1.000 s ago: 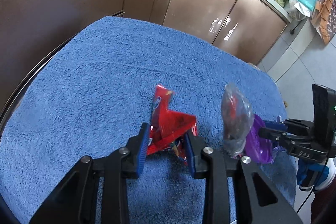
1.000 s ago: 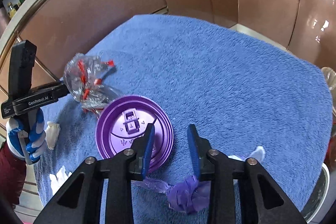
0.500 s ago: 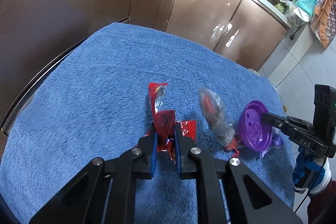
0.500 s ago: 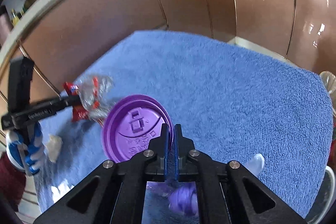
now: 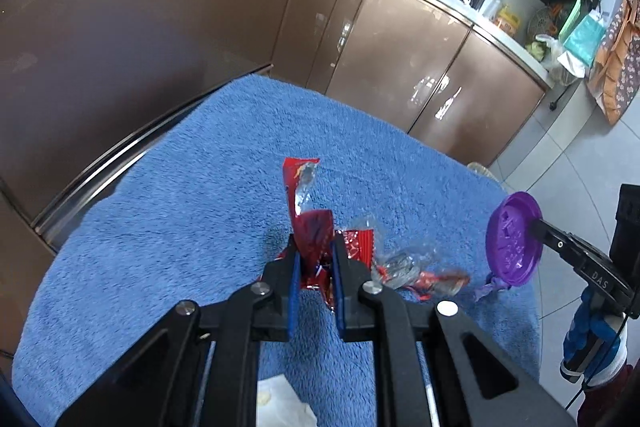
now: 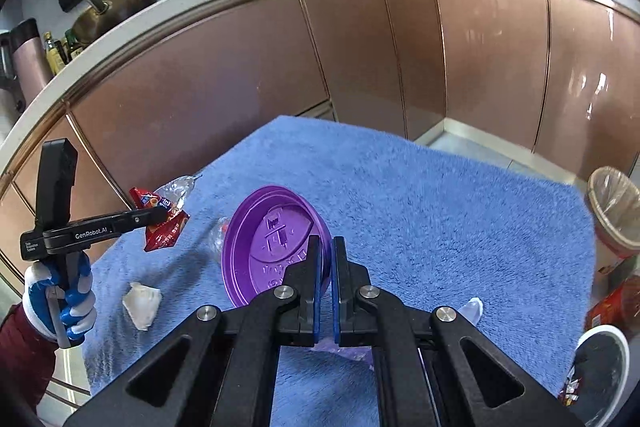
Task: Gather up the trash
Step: 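Carry the red wrapper and purple lid over the white bin with both tools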
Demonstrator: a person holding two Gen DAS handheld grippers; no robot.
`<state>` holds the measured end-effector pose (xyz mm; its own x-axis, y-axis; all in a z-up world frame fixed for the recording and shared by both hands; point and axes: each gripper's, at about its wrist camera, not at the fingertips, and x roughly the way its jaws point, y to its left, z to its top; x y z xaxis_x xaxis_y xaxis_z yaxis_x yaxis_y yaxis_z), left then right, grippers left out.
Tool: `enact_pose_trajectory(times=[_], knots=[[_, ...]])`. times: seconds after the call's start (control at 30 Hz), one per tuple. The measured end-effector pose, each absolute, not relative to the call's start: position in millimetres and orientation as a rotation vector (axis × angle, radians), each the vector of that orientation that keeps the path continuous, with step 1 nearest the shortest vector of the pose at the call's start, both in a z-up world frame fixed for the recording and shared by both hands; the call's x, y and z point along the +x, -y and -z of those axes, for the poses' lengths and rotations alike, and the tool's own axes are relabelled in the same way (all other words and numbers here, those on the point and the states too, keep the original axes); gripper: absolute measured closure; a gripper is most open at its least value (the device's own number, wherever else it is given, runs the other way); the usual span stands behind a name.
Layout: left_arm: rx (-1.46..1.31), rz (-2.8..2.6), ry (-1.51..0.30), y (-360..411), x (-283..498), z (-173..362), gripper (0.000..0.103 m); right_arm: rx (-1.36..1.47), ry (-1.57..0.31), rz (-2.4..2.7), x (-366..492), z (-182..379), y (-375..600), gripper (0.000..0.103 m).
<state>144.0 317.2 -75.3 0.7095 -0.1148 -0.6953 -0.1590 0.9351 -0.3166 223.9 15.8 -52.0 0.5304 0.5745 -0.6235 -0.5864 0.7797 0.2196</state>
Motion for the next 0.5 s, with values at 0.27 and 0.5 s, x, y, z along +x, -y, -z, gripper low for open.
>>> enact_pose_trajectory(times=[0.27, 0.5], knots=[[-0.361, -0.026, -0.718, -314, 110, 31, 0.091, -0.008, -0.669, -0.677, 194, 14, 4, 0.099], [-0.336, 0.015, -0.676, -286, 94, -9, 0.091, 0.030, -0.611, -0.638, 165, -12, 40, 0.099]])
